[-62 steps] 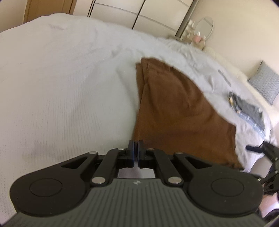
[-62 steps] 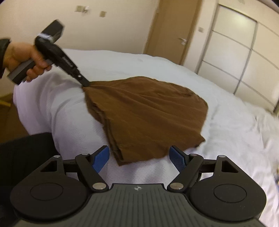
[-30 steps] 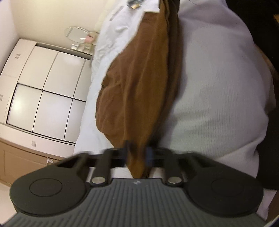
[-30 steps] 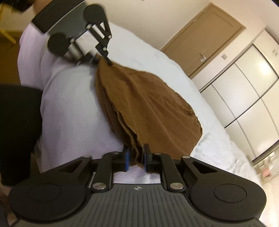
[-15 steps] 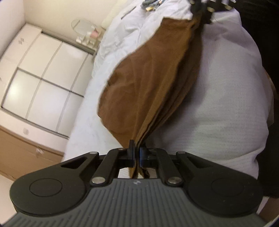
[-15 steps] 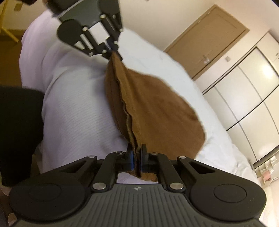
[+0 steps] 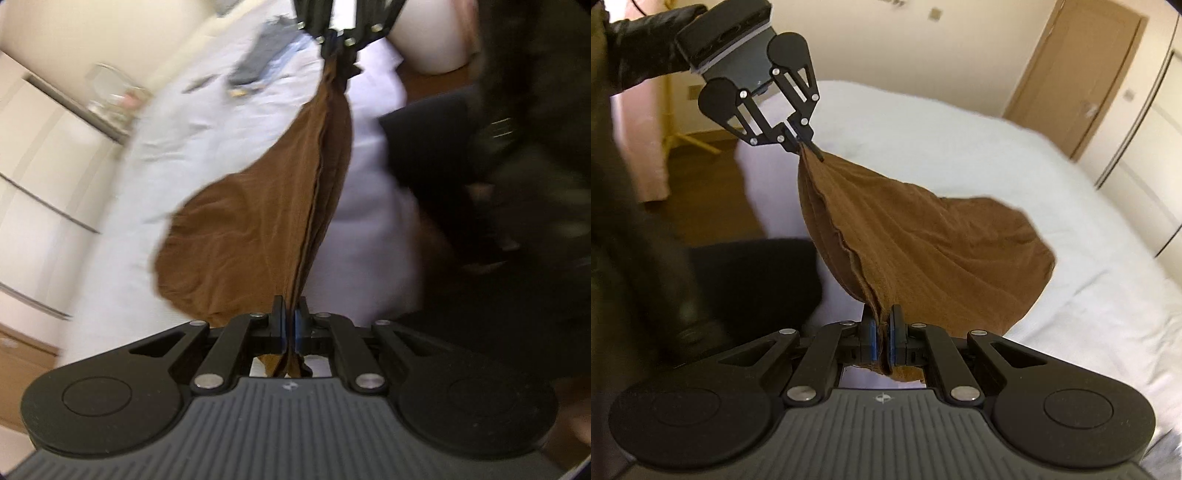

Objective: Fold clothes

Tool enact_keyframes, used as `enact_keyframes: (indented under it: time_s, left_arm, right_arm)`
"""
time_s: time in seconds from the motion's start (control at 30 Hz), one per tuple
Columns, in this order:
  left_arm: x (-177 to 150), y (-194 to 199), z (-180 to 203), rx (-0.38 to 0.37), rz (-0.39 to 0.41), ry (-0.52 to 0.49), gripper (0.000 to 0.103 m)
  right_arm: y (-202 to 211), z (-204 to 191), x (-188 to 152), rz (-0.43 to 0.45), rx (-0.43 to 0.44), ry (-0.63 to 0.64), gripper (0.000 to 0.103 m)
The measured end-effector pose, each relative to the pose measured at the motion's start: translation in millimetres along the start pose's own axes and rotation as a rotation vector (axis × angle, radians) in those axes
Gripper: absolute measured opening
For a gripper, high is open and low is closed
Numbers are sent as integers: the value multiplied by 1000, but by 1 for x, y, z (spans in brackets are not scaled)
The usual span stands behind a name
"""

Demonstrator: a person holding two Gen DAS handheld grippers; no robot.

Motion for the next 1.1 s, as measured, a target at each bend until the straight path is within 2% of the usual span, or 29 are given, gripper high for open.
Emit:
enact_keyframes:
  time_s: [0.07,0.2,0.4,0.53,0.73,0.87,1.0,1.07,1.1]
  left_arm:
    - [4,4,11,-54,-10,7,3]
    - [8,13,-18,-30,29,51,4]
    - [13,13,-112,62,111,127,4]
    - [14,-10,-185,80,126,185,4]
    - [-6,-78,-269,34,96,311,4]
    - [-27,-115,-298,-10,94,394,5]
    - [-46,-147,-308,-45,94,475,7]
    - [-55,-156,-313,-52,116,539,12]
    - [-60,-158,-317,-52,132,578,18]
  right_arm:
    - [-1,-4,-6,-20,29,-6,5]
    - [-23,10,-8,-10,-7,7,5]
    - [-50,68,13,55,-165,-4,5]
    - [-104,127,21,30,-236,3,5]
    - [-187,197,24,-25,-206,-111,5]
    - [-240,224,10,-66,-148,-206,5]
    - [-272,231,-5,-86,-128,-274,6]
    - [-287,235,-12,-96,-118,-309,10]
    - [-295,237,-16,-100,-114,-327,17]
Point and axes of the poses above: each gripper's, at about its wrist camera, not at the fingertips, and y roughly against the way its jaws point, z to its right, x to its top, the point moved 7 cm from there along -y, roughly the way its jaws point, and after that the axes turned 15 degrees about -x, right-handed, at the moved point
